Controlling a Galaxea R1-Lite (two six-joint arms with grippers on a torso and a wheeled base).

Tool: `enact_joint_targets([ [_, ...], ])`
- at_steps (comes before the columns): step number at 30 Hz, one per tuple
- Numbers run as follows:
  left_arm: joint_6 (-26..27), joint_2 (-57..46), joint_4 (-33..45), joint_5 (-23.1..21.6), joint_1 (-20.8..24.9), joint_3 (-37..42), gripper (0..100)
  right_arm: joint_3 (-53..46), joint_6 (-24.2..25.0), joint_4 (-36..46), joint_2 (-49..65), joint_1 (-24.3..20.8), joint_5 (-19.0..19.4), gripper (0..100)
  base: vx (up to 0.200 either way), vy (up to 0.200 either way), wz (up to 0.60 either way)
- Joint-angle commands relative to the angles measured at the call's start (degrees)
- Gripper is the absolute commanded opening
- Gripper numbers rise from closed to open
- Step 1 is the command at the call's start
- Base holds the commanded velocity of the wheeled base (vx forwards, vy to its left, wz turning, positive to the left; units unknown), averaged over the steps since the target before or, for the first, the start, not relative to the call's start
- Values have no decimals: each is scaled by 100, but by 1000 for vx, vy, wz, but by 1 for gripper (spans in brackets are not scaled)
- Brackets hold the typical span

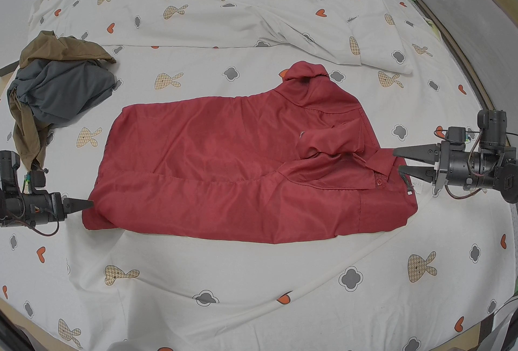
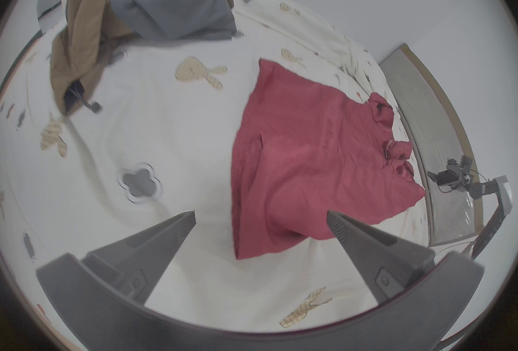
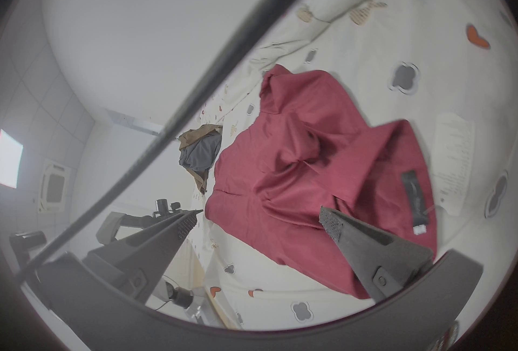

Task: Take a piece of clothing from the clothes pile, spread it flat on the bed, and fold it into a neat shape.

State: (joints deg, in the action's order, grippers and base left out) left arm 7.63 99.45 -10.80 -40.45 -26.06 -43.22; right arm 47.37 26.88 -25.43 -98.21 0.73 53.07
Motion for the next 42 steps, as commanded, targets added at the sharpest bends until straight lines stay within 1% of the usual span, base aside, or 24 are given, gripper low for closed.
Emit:
enact_joint_targets([
  [1,-7,-453,8,19,-356,-214,100,273,-95,20,399,-688,-499,100,0,0,0],
  [2,-7,-453,8,19,-356,-214,100,273,-95,20,399,-688,-499,100,0,0,0],
  [4,2,-884,8,415,-575,-284,100,677,-113,311,241,-926,-701,100,0,0,0],
  [6,19,-1130,8,969,-567,-275,100,879,-174,460,56,-1022,-1158,100,0,0,0],
  [7,19,-1174,8,1057,-558,-266,100,897,-201,469,21,-1031,-1237,100,0,0,0],
  [8,19,-1358,17,1522,-470,-249,100,1020,-491,486,-137,-1119,-1791,100,0,0,0],
  [9,19,-1358,17,1522,-470,-249,100,1020,-491,486,-137,-1119,-1791,100,0,0,0],
  [10,-7,-1622,34,1883,-250,-231,100,1107,-886,601,-216,-1233,-2433,100,0,0,0],
  [11,-16,-1657,43,1918,-224,-222,100,1116,-948,627,-216,-1260,-2529,100,0,0,0],
  [12,-42,-1912,175,2067,-4,-187,100,1151,-1238,847,-190,-1427,-3030,100,0,0,0],
  [13,-60,-2096,333,2120,128,-205,100,1187,-1405,996,-181,-1532,-3303,100,0,0,0],
  [14,-95,-2334,632,2190,330,-249,100,1239,-1642,1181,-181,-1699,-3733,100,0,0,0],
  [15,-104,-2422,746,2226,418,-275,100,1257,-1730,1242,-181,-1769,-3892,100,0,0,0],
  [16,-113,-2703,1194,2401,725,-398,100,1283,-2020,1348,-234,-1998,-4472,100,0,0,0],
  [17,-113,-2703,1194,2401,725,-398,100,1283,-2020,1348,-234,-1998,-4472,100,0,0,0],
  [18,-122,-2984,1678,2753,1095,-556,100,1292,-2301,1330,-287,-2218,-5043,100,0,0,0],
  [19,-130,-3160,1985,3087,1367,-644,100,1336,-2451,1321,-375,-2350,-5359,100,0,0,0],
  [20,-130,-3178,2012,3122,1393,-653,100,1345,-2460,1321,-392,-2367,-5386,100,0,0,0],
  [21,-139,-3344,2249,3597,1719,-706,100,1556,-2503,1321,-550,-2490,-5553,100,0,0,0],
  [23,-148,-3450,2267,4001,1974,-671,100,1819,-2512,1321,-735,-2508,-5561,100,0,0,0],
  [25,-148,-3485,2267,4159,2088,-644,100,2048,-2521,1321,-893,-2499,-5561,100,0,0,0],
  [31,-183,-3538,2258,4159,2141,-627,100,2443,-2591,1330,-1236,-2455,-5570,100,0,0,0],
  [38,-165,-3573,2231,4159,2272,-512,100,2602,-3259,1295,-1262,-2560,-5623,100,0,0,0],
  [42,-157,-3591,2231,4159,2334,-486,100,2839,-3365,1145,-1271,-2666,-5772,100,0,0,0],
])
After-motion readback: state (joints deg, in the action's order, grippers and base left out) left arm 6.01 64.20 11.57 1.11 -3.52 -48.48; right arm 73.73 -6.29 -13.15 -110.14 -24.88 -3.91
